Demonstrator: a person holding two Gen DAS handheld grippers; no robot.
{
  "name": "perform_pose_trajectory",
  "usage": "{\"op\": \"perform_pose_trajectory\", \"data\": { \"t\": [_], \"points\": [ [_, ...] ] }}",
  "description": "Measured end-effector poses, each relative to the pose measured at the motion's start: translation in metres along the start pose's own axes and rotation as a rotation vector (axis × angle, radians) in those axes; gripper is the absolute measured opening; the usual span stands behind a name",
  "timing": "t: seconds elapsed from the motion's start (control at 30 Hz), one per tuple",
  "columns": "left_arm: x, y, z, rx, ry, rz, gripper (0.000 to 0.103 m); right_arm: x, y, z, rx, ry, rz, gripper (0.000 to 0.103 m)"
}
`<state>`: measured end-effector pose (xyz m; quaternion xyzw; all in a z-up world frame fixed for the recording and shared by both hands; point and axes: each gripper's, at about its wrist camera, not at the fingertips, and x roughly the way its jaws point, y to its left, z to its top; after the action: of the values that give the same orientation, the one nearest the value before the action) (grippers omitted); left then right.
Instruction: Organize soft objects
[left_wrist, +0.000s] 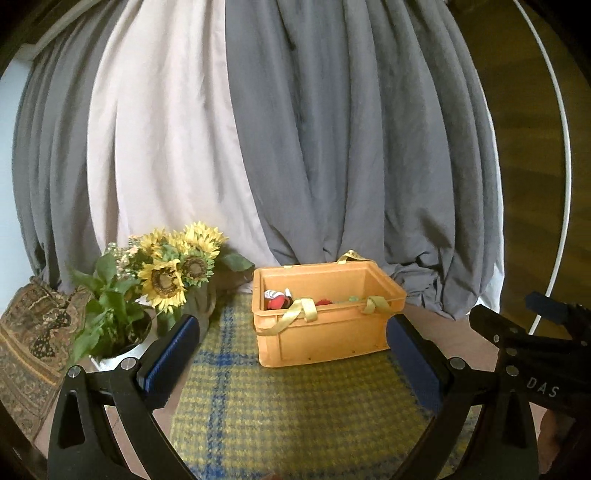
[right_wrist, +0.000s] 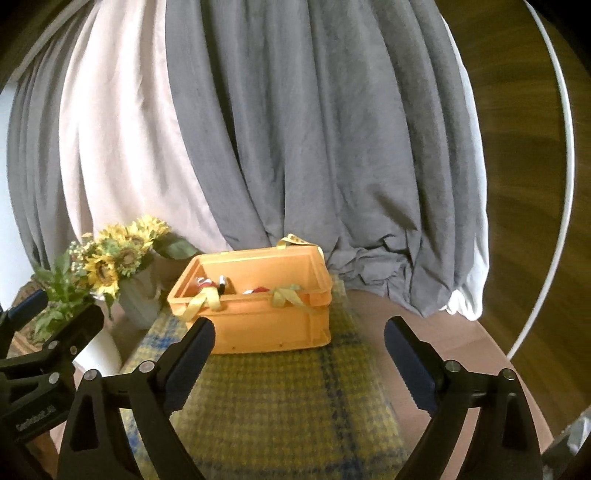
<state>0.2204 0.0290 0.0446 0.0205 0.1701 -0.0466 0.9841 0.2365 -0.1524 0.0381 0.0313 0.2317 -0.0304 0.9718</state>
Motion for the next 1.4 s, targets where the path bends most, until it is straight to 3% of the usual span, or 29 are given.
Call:
{"op": "perform_pose_trajectory", "data": {
  "t": [0.6, 1.4],
  "points": [
    [-0.107, -0.021, -0.029, 0.018, -0.071, 0.042, 0.103, -0.101, -0.001, -0.036, -0.014, -0.055, 0.01, 0.096],
    [-0.173, -0.039, -0.042, 0.034, -0.104, 0.037, 0.103, -0.164, -0.012, -0.058, -0.01, -0.089, 0.02, 0.096]
  ]
}}
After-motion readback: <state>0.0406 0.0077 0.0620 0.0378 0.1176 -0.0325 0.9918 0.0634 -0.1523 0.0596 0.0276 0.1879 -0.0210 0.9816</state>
